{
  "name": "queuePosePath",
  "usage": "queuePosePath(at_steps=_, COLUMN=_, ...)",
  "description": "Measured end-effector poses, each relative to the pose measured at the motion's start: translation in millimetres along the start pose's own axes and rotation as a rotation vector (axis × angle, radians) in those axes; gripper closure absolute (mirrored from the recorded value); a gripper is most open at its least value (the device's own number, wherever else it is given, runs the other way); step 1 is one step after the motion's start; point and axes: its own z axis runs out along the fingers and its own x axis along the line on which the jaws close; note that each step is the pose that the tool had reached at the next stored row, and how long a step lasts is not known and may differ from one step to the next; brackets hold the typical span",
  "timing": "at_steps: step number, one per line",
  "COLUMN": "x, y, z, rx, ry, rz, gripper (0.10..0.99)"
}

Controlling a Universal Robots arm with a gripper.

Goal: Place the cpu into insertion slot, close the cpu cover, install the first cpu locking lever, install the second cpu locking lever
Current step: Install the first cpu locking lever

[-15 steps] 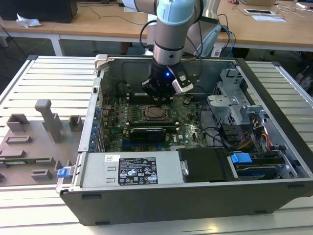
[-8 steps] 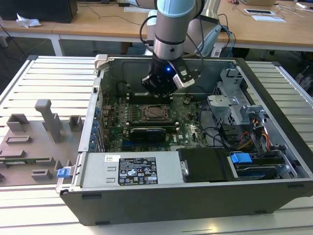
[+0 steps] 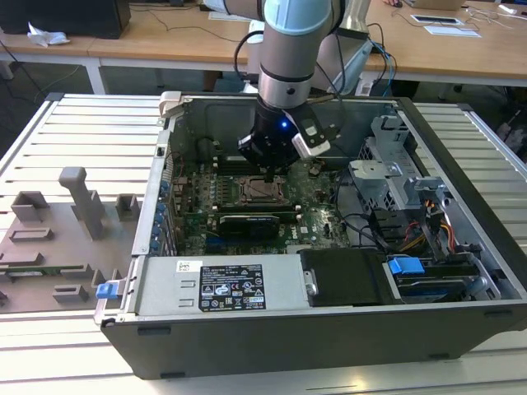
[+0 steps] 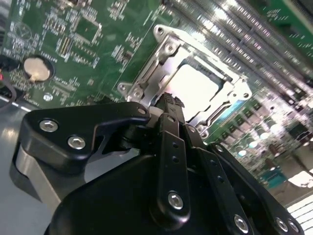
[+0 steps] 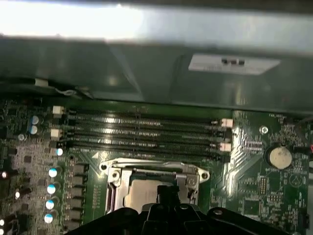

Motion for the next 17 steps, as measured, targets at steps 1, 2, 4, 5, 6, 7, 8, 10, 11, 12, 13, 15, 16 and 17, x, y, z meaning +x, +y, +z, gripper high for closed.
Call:
queuePosePath(at_steps=1, x=0.1, y=-1.4, z=-0.1, rx=0.000, ry=0.0000, rz=0.000, gripper=0.980)
queuePosePath(at_steps=2, x=0.1, y=-1.9, z=-0.1, rx=0.000, ry=-0.0001, rz=0.000, gripper=0.980)
queuePosePath(at_steps=4, x=0.2, y=-2.0, z=-0.8, rx=0.000, ry=0.0001, rz=0.000, gripper=0.980)
queuePosePath(at_steps=5, x=0.2, y=-1.9, z=-1.9, rx=0.000, ry=0.0000, rz=0.000, gripper=0.980)
queuePosePath(at_steps=6, x=0.2, y=-1.8, z=-3.2, rx=0.000, ry=0.0001, rz=0.000, gripper=0.980)
queuePosePath(at_steps=7, x=0.3, y=-1.7, z=-5.5, rx=0.000, ry=0.0001, rz=0.000, gripper=0.980)
queuePosePath(at_steps=8, x=0.4, y=-1.5, z=-8.3, rx=0.000, ry=0.0001, rz=0.000, gripper=0.980)
queuePosePath(at_steps=10, x=0.5, y=-1.1, z=-16.1, rx=0.000, ry=0.0000, rz=0.000, gripper=0.980)
queuePosePath(at_steps=11, x=0.6, y=-0.9, z=-18.9, rx=0.000, ry=0.0001, rz=0.000, gripper=0.980)
queuePosePath(at_steps=12, x=0.7, y=-0.7, z=-23.3, rx=0.001, ry=0.0000, rz=0.000, gripper=0.980)
queuePosePath(at_steps=13, x=0.8, y=-0.5, z=-26.4, rx=0.001, ry=0.0001, rz=0.000, gripper=0.980)
queuePosePath(at_steps=15, x=0.9, y=-0.2, z=-31.0, rx=0.001, ry=0.0001, rz=0.000, gripper=0.980)
queuePosePath(at_steps=16, x=0.9, y=-0.1, z=-33.0, rx=0.001, ry=0.0002, rz=0.000, gripper=0.980)
queuePosePath(at_steps=17, x=1.0, y=0.1, z=-36.4, rx=0.002, ry=0.0001, rz=0.000, gripper=0.980)
